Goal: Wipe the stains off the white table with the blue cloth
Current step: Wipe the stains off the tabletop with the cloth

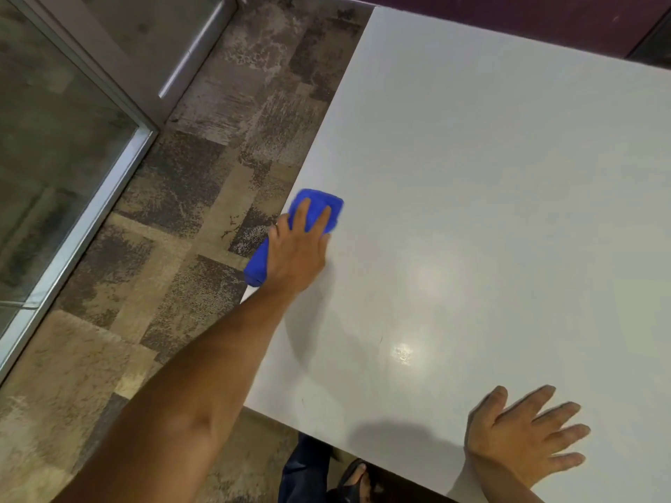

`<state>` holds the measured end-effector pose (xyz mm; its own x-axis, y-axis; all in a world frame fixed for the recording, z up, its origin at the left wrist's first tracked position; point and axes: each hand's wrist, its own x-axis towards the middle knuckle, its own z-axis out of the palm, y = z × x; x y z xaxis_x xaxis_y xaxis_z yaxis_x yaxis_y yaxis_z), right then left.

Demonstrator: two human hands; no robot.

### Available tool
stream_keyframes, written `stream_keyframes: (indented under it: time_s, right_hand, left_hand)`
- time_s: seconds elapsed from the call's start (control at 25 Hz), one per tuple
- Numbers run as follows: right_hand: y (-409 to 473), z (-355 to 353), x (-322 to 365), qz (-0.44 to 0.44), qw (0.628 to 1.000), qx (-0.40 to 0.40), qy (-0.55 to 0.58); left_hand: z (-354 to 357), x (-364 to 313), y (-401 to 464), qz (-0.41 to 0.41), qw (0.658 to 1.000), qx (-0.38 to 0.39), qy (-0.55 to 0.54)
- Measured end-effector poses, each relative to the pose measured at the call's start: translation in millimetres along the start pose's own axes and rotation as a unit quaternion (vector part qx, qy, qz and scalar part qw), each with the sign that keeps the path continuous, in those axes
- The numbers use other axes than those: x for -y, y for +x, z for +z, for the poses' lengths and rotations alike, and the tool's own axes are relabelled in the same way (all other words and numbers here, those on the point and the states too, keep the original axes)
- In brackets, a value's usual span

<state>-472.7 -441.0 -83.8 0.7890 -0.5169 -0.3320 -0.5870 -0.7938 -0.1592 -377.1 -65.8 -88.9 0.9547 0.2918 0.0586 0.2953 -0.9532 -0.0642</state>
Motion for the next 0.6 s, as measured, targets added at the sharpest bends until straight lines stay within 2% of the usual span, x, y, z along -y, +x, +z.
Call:
stream_keyframes:
  time_s: [0.08,0.2,0.32,0.48,0.6]
  right_hand:
    - [0,6,-11,-0.004,0.997,0.029,-0.066]
    - [-2,16,-26,-0.005,0.997,0.004,-0.075]
    - [-2,19,-33,-0.004,0.997,-0.027,-0.068]
    - [-2,22,-35,-0.008,0.998,-0.038,-0.052]
    - [0,26,-39,-0.013,0.997,-0.055,-0.052]
  left_hand:
    - [6,-3,-8,-0.033,0.999,0.023,-0.006]
    - [1,-12,-16,-0.039,0.998,0.03,-0.048]
    - [-1,-37,-51,0.04,0.998,0.027,-0.029]
    - [-2,-86,-118,0.143,0.985,0.028,-0.097]
    - [-1,-104,-168,0.203,0.975,0.049,-0.072]
